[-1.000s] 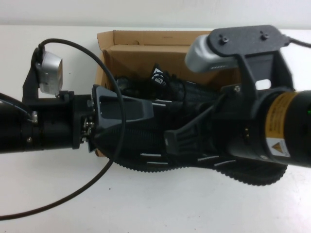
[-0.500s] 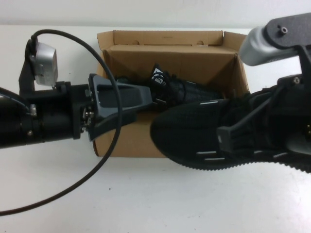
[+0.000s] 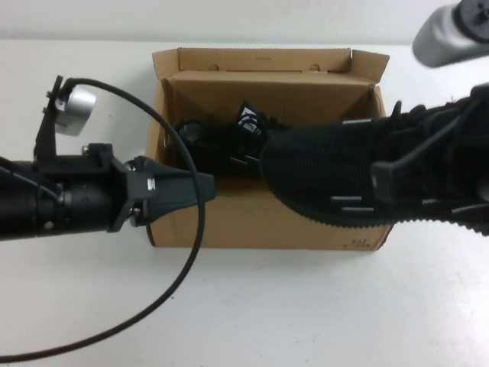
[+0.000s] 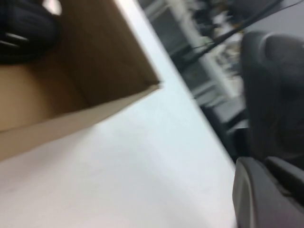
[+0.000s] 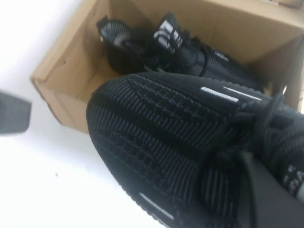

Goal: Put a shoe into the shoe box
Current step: Place the shoe in the shoe box

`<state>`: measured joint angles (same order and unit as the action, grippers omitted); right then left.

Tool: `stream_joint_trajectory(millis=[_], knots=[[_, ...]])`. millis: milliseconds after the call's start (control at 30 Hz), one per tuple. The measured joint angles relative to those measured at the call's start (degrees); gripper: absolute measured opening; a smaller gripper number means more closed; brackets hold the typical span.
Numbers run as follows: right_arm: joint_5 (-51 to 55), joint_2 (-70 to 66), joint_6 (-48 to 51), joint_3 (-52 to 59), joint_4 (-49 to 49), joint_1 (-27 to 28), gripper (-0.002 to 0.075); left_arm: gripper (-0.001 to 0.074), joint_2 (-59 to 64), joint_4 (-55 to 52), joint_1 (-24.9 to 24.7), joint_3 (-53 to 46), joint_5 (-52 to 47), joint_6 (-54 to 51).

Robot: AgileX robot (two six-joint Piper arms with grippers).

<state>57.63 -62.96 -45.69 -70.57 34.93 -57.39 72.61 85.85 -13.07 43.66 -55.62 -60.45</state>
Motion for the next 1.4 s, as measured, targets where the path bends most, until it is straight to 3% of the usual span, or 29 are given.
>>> stream_joint_trajectory(millis=[200, 400, 567, 733, 1000, 1400], knots=[[-6.8, -0.1, 6.2, 0.0, -8.0, 9.1, 0.0000, 0.0000, -5.7, -11.7, 0.0, 0.0, 10.0, 2.6], [-14.1, -3.8, 19.9, 0.0, -23.5, 18.3, 0.0000, -0.0001, -15.7, -21.9, 0.0, 0.0, 18.2, 6.2], [-17.9, -9.3, 33.6, -0.3, -36.9, 22.6, 0.0000, -0.0001, -25.9, -31.1, 0.0, 0.0, 22.8, 11.4], [-17.6, -16.9, 45.2, -6.1, -47.7, 25.1, 0.0000, -0.0001, -34.6, -42.6, 0.0, 0.0, 23.3, 20.9], [-14.9, -29.9, 53.4, -18.3, -54.3, 26.9, 0.0000, -0.0001, -39.2, -58.5, 0.0, 0.0, 17.0, 35.2], [-16.0, -41.5, 54.6, -21.1, -59.9, 26.9, 0.0000, -0.0001, -39.2, -61.8, 0.0, 0.0, 13.2, 38.1]])
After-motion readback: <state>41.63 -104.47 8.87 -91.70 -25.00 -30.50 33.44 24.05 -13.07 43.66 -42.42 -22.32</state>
